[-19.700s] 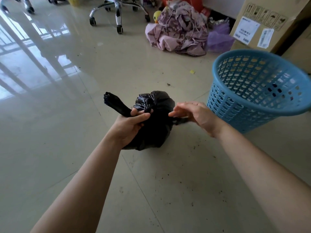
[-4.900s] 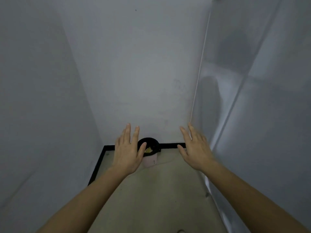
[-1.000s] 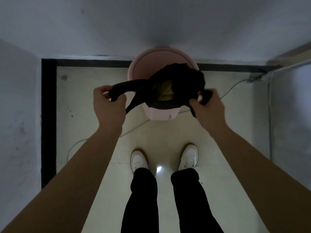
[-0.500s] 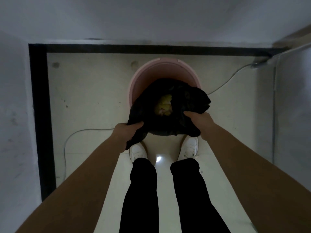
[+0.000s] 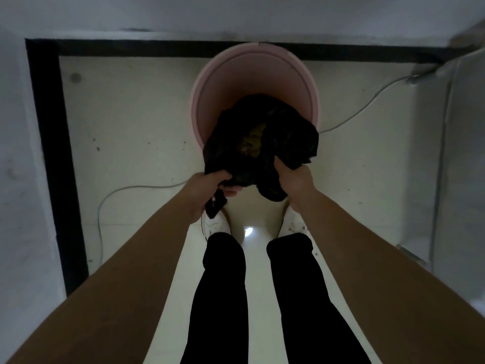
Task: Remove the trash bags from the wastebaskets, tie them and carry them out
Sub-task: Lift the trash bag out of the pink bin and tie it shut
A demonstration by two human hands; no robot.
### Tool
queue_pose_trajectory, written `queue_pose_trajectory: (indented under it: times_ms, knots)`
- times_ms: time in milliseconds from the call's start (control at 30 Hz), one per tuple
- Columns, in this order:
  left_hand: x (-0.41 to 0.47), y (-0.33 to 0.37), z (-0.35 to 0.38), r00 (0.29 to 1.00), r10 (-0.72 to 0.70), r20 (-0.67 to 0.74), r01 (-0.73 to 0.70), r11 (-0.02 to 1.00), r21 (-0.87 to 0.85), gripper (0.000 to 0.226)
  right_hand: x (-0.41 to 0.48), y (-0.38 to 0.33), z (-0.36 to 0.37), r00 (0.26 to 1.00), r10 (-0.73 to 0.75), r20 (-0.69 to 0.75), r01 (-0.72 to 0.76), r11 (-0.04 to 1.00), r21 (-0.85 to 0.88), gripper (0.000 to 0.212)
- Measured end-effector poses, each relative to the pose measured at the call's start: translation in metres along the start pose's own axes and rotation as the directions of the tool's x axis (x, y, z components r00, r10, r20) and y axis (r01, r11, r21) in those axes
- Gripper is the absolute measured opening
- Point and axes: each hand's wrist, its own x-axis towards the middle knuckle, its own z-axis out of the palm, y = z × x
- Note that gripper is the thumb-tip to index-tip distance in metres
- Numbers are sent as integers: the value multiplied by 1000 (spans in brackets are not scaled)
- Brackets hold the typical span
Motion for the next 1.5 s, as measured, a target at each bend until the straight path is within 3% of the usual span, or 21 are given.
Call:
queue_pose_trajectory:
  times_ms: [167, 267, 333, 400, 500, 667, 800, 933, 1033, 1100, 1167, 1267, 1333, 1433, 1500]
  knots:
    - [-11, 20, -19, 977, 2, -213, -29, 992, -124, 15, -6, -13, -21, 995, -97, -21, 78, 890, -449, 58]
    - [-24, 29, -26, 934, 109, -340, -102, 994, 41, 22, -29, -35, -40, 968, -206, -146, 102, 846, -523, 52]
    - [-34, 35, -26, 864, 276, -422, -205, 957, 206, 26, -48, -51, -51, 901, -376, -218, 240, 848, -472, 36]
    - [-48, 42, -26, 802, 379, -461, -289, 922, 256, 33, -73, -71, -59, 821, -531, -210, 430, 817, -385, 17]
    - [-74, 59, -21, 722, 466, -512, -371, 885, 283, 18, -106, -99, -68, 742, -645, -184, 592, 759, -271, 25]
    - [-134, 99, -16, 519, 569, -637, -563, 789, 247, 19, -156, -133, -77, 656, -728, -199, 705, 685, -185, 29]
    - [-173, 121, -16, 470, 632, -616, -633, 728, 264, 27, -189, -155, -88, 649, -725, -232, 716, 684, -137, 23]
    - [-204, 132, -9, 420, 720, -552, -701, 644, 306, 28, -220, -171, -116, 726, -603, -331, 675, 719, 169, 23]
    - [-223, 137, 9, 276, 823, -496, -721, 518, 459, 37, -247, -174, -142, 761, -508, -403, 628, 732, 265, 15]
    - [-237, 143, 28, 186, 851, -492, -741, 450, 499, 33, -269, -170, -164, 767, -478, -428, 614, 740, 274, 21]
    - [-253, 150, 47, 200, 838, -507, -764, 458, 455, 30, -285, -162, -185, 807, -413, -423, 571, 730, 376, 30]
    - [-280, 153, 81, 224, 846, -483, -799, 443, 406, 33, -308, -144, -221, 846, -304, -438, 510, 700, 499, 23]
    - [-289, 150, 99, 254, 863, -436, -794, 444, 416, 34, -318, -133, -239, 802, -322, -504, 539, 753, 377, 20]
    - [-296, 136, 135, 292, 911, -293, -816, 397, 421, 40, -324, -109, -273, 739, -370, -563, 609, 723, 324, 15]
    - [-298, 125, 160, 372, 893, -254, -825, 444, 349, 37, -316, -93, -293, 732, -360, -579, 617, 710, 339, 11]
